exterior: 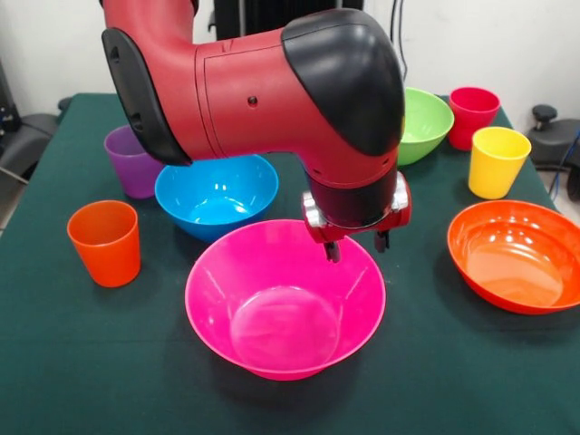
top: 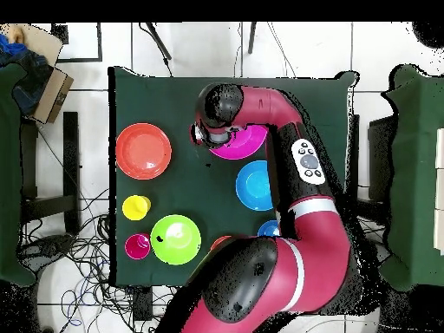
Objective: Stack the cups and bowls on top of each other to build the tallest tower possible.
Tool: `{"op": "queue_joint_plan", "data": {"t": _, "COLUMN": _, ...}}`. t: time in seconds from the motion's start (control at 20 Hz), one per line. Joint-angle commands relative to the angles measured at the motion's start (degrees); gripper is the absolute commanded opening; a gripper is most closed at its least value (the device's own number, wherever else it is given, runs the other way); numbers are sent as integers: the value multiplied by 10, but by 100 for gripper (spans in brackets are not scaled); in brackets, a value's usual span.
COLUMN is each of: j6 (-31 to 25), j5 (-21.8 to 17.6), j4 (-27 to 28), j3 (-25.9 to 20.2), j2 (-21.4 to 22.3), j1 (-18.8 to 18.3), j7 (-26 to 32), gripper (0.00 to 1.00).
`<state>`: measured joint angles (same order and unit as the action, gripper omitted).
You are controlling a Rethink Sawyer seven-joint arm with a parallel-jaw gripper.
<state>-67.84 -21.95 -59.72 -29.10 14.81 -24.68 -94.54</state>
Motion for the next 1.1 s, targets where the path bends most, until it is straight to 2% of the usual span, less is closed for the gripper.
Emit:
{"op": "queue_joint_plan", "data": {"t": 0.05, "j6": 39, "j5": -71, "j4": 12, "j3": 23, "j2": -13, "j1": 14, "j7": 85, "gripper": 100}}
{"op": "queue_joint_plan", "data": {"t": 0.35, "j6": 39, "j5": -94, "j4": 16, "j3": 45, "j2": -5, "j1": 28, "j7": 85, "gripper": 100}}
{"op": "queue_joint_plan", "data": {"t": 0.7, "j6": 33, "j5": -142, "j4": 30, "j3": 59, "j2": 9, "j1": 47, "j7": 93, "gripper": 100}}
{"op": "queue_joint_plan", "data": {"t": 1.1, "j6": 32, "j5": -149, "j4": 28, "j3": 56, "j2": 12, "j1": 50, "j7": 81, "gripper": 100}}
